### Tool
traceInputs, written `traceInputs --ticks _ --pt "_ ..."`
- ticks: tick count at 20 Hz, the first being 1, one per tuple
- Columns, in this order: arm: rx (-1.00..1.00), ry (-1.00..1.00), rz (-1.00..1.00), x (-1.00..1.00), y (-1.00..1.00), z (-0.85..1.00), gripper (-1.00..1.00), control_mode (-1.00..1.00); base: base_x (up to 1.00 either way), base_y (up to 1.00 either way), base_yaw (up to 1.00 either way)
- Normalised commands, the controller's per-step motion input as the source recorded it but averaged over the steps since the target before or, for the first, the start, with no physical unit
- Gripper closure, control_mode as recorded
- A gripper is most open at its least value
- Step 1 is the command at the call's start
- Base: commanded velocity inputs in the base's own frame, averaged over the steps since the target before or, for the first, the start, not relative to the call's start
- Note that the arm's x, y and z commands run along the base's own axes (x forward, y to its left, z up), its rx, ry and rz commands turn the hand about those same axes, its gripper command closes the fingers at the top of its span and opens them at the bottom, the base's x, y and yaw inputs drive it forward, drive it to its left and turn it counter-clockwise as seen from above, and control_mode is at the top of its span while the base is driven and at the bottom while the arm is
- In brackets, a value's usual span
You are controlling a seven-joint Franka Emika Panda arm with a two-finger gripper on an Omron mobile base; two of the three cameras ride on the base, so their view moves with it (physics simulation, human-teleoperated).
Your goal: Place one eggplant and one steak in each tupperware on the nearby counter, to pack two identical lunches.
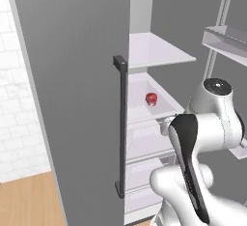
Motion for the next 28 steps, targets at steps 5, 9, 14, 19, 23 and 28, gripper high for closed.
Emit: traceInputs --ticks 5,9,14,19,23,28 --pt "0.0 0.0 0.0 -1.0 0.03 0.36 1.0 -1.0 0.0 0.0 0.0" --pt "0.0 -0.04 0.0 -0.52 0.0 0.31 1.0 -1.0 0.0 0.0 0.0" --pt "0.0 -0.16 0.0 0.0 -0.02 0.05 1.0 -1.0 0.0 0.0 0.0" --pt "0.0 -0.14 0.0 0.0 -0.03 0.0 1.0 -1.0 0.0 0.0 0.0" --pt "0.0 0.0 0.0 0.0 0.0 0.0 1.0 1.0 -0.61 0.0 0.0" --pt "0.0 0.0 0.0 0.0 0.0 0.0 1.0 1.0 -1.0 0.0 0.0"
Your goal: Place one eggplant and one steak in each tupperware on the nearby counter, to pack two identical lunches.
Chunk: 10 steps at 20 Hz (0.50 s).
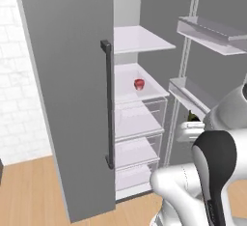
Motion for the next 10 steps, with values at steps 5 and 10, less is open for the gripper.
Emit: traceInputs --ticks 5,10 --pt "0.0 0.0 0.0 0.0 0.0 0.0 1.0 1.0 -1.0 -0.17 -0.05" --pt "0.0 0.0 0.0 0.0 0.0 0.0 1.0 1.0 -0.65 -0.66 -0.36"
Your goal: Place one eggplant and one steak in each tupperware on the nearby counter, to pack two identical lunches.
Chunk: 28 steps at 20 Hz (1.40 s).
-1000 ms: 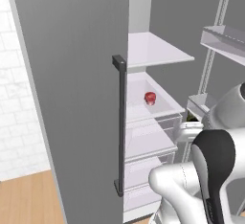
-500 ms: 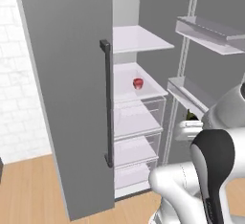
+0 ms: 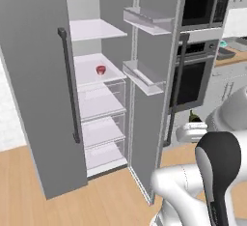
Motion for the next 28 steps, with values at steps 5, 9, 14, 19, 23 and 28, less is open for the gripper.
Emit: traceInputs --ticks 5,9,14,19,23,28 --pt "0.0 0.0 0.0 0.0 0.0 0.0 1.0 1.0 0.01 -0.71 -0.46" --pt "0.0 0.0 0.0 0.0 0.0 0.0 1.0 1.0 0.31 -0.91 -0.38" --pt "0.0 0.0 0.0 0.0 0.0 0.0 1.0 1.0 0.6 -0.98 -0.34" --pt "0.0 0.0 0.0 0.0 0.0 0.0 1.0 1.0 0.98 -0.82 -0.17" --pt "0.0 0.0 0.0 0.0 0.0 0.0 1.0 1.0 1.0 -0.57 -0.06" --pt "0.0 0.0 0.0 0.0 0.0 0.0 1.0 1.0 1.0 -0.59 0.0"
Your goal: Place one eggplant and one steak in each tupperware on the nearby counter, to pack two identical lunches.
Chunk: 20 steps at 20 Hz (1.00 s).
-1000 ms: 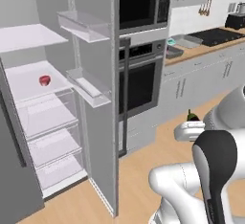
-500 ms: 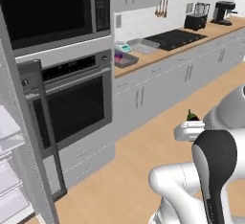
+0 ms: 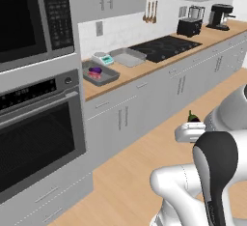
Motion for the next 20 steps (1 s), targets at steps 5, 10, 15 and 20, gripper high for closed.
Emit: traceInputs --ticks 5,10,15,20 --pt "0.0 0.0 0.0 0.0 0.0 0.0 1.0 1.0 1.0 -0.65 0.03" --pt "0.0 0.0 0.0 0.0 0.0 0.0 1.0 1.0 1.0 -0.36 0.0" --pt "0.0 0.0 0.0 0.0 0.0 0.0 1.0 1.0 1.0 -0.38 0.14" --pt "0.0 0.0 0.0 0.0 0.0 0.0 1.0 1.0 1.0 -0.44 0.34"
